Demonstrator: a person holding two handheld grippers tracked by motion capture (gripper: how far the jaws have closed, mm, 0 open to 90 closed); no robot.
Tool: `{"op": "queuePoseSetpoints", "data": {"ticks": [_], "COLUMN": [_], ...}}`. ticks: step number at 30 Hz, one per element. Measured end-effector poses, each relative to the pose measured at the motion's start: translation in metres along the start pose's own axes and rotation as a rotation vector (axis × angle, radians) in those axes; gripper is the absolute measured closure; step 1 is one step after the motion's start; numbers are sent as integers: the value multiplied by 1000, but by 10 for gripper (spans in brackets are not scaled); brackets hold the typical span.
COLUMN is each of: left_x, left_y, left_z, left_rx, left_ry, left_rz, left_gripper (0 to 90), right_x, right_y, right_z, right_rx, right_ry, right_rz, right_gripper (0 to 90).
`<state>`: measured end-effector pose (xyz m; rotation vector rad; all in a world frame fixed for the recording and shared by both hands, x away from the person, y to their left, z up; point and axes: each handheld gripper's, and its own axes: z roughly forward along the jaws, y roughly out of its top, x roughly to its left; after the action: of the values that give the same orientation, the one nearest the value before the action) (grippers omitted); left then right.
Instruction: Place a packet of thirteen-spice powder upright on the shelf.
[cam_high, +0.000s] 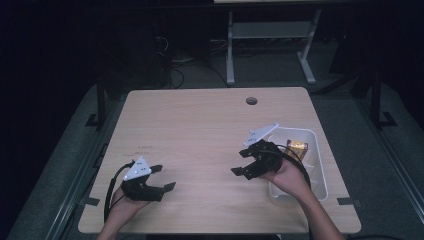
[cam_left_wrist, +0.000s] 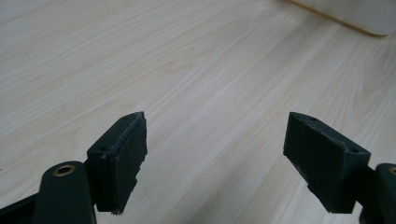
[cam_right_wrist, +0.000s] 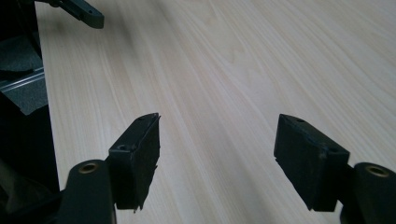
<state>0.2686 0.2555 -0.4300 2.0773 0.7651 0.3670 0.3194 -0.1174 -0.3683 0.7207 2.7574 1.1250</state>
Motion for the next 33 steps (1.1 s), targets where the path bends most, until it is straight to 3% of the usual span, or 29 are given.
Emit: {"op": "queuePoseSetpoints", "data": {"ticks": [14,33], "left_x": [2,1], "left_y": [-1,-2], "left_z": [-1,-1], "left_rx": [8,28], "left_ry": [2,4], "left_rz": [1,14], "left_gripper": [203,200], "right_x": [14,33], "right_y": [2,-6], "right_z": [26,54], "right_rx": [-13,-7], "right_ry": [55,89], "right_rz": [8,15], "right_gripper": [299,289]}}
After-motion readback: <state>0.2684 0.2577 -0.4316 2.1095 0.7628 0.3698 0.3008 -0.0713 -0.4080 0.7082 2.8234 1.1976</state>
